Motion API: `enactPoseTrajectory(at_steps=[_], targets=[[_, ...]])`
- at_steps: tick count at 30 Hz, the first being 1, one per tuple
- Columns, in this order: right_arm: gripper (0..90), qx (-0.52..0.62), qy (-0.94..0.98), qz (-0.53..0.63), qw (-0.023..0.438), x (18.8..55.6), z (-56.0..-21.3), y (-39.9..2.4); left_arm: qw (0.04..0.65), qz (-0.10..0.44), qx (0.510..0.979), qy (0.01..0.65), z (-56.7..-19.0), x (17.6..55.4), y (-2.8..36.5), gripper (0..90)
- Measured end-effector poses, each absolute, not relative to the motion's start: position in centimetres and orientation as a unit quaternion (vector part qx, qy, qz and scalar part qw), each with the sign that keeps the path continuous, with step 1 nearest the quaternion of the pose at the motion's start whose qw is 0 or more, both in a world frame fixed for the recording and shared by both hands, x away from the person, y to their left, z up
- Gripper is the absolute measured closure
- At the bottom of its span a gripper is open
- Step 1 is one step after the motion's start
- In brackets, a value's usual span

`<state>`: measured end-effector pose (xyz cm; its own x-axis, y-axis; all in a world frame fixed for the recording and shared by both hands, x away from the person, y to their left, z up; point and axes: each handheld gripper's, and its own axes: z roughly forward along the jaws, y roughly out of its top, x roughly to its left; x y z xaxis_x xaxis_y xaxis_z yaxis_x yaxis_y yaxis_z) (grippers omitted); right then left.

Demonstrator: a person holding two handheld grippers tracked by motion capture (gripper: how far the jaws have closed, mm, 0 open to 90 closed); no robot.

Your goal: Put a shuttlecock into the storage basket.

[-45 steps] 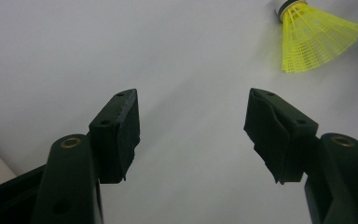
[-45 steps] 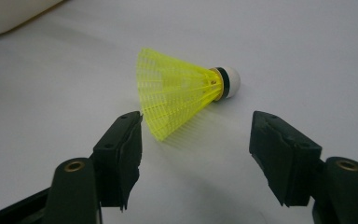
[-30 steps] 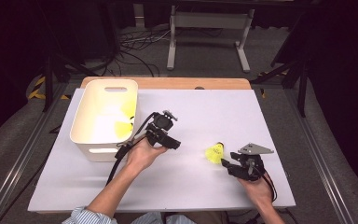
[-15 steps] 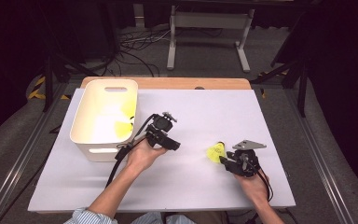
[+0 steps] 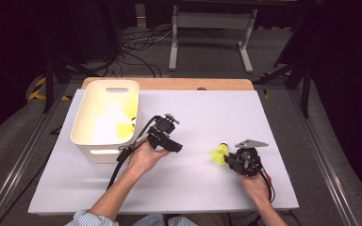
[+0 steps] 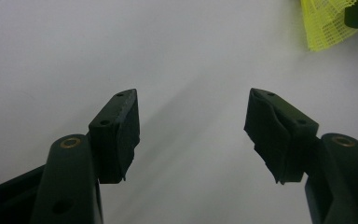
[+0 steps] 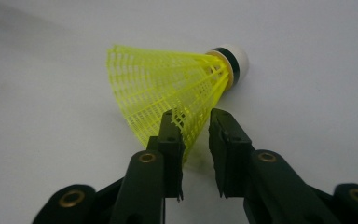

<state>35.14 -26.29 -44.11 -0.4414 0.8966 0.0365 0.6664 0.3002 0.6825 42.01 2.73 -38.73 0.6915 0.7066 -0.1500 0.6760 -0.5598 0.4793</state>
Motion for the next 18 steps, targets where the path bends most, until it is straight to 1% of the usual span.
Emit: enactPoseTrajectory(at_steps=[10, 18], targets=[[87.1, 0.513, 0.780, 0.319, 0.166, 35.61, -44.19, -26.59, 0.256, 0.030, 0.883, 0.391, -38.72, 42.00, 2.74, 36.2], [89.3, 0.513, 0.780, 0.319, 0.166, 35.67, -43.87, -26.48, 0.254, 0.031, 0.883, 0.393, -38.57, 41.89, 3.02, 36.2]])
